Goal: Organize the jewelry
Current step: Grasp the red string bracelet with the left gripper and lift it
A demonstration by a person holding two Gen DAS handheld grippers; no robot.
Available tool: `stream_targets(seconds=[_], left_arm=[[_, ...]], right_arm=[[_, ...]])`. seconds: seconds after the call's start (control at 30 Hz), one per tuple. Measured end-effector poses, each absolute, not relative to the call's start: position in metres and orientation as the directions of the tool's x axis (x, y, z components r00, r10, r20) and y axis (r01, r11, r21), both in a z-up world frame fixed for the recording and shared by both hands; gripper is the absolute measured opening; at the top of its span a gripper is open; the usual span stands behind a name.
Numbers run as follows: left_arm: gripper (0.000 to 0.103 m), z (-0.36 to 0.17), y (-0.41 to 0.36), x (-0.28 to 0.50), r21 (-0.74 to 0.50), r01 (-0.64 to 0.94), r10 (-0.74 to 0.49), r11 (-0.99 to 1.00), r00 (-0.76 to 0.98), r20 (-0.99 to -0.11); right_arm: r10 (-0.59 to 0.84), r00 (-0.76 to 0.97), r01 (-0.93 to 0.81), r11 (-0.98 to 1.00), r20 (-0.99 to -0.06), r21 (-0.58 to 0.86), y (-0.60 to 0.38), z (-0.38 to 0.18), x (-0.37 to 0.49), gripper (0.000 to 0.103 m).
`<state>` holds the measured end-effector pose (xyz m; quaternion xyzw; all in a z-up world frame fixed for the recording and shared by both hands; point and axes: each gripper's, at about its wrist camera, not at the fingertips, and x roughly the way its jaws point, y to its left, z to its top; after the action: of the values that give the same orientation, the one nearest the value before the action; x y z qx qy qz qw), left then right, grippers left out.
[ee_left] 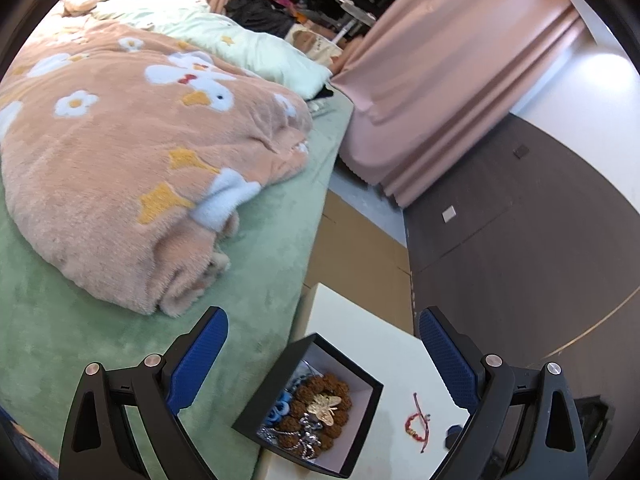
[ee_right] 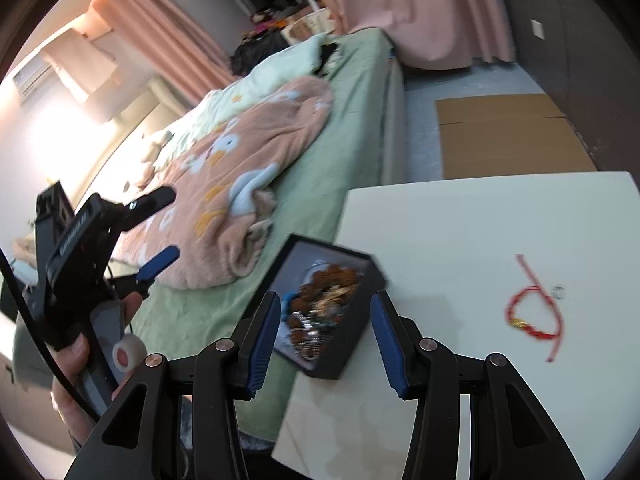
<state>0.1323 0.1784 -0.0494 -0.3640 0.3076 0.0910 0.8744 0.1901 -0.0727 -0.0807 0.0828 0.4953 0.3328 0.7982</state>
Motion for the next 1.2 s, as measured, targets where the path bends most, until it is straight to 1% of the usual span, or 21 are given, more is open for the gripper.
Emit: stream_targets(seconds=[0.13, 0.37, 0.43, 0.47, 0.5, 0.77, 0.87, 0.97, 1.03, 1.1, 1.13, 1.2], left_arm=[[0.097, -0.050, 0.160, 0.138, -0.560, -0.358, -0.086, 0.747, 0.784, -0.615], [0.097, -0.054, 0.120, 0.150, -0.503, -0.302, -0.117, 0.809, 0.757, -0.643], [0.097, -0.056, 0.109, 0.154, -0.487, -0.287, -0.123, 0.825, 0.750, -0.650], [0.097, -0.057, 0.102, 0.156, -0.475, -0.276, -0.126, 0.836, 0.745, -0.655], [0.097, -0.058, 0.095, 0.158, -0.466, -0.266, -0.130, 0.844, 0.741, -0.659], [0.096, -0.072, 0.040, 0.179, -0.395, -0.157, -0.182, 0.905, 0.696, -0.695], [0.089, -0.083, 0.017, 0.190, -0.377, -0.098, -0.224, 0.921, 0.660, -0.717], [0.080, -0.096, -0.003, 0.200, -0.352, -0.049, -0.247, 0.935, 0.622, -0.743], [0.069, -0.107, -0.018, 0.209, -0.330, -0.017, -0.257, 0.944, 0.589, -0.767], [0.062, -0.117, -0.028, 0.215, -0.323, 0.007, -0.271, 0.946, 0.561, -0.782], [0.060, -0.120, -0.032, 0.217, -0.317, 0.015, -0.271, 0.948, 0.556, -0.786], [0.059, -0.125, -0.040, 0.220, -0.305, 0.037, -0.275, 0.952, 0.546, -0.792]], right_arm=[[0.552, 0.326, -0.384, 0.819, -0.767, 0.427, -0.103, -0.081, 0.200, 0.048], [0.514, 0.343, -0.310, 0.852, -0.787, 0.421, -0.152, -0.084, 0.213, 0.048], [0.514, 0.346, -0.301, 0.853, -0.785, 0.426, -0.161, -0.084, 0.213, 0.056], [0.510, 0.351, -0.294, 0.856, -0.785, 0.425, -0.166, -0.084, 0.214, 0.067], [0.503, 0.360, -0.281, 0.862, -0.786, 0.423, -0.173, -0.085, 0.215, 0.073], [0.458, 0.368, -0.157, 0.889, -0.809, 0.431, -0.213, -0.096, 0.231, 0.073], [0.439, 0.349, -0.108, 0.896, -0.828, 0.430, -0.226, -0.104, 0.239, 0.073], [0.430, 0.336, -0.094, 0.900, -0.838, 0.425, -0.232, -0.110, 0.244, 0.073], [0.418, 0.339, -0.076, 0.905, -0.843, 0.418, -0.236, -0.111, 0.249, 0.073], [0.419, 0.339, -0.064, 0.904, -0.842, 0.424, -0.240, -0.113, 0.252, 0.073], [0.417, 0.339, -0.059, 0.904, -0.843, 0.423, -0.242, -0.114, 0.254, 0.073], [0.406, 0.340, -0.052, 0.909, -0.848, 0.414, -0.243, -0.116, 0.258, 0.073]])
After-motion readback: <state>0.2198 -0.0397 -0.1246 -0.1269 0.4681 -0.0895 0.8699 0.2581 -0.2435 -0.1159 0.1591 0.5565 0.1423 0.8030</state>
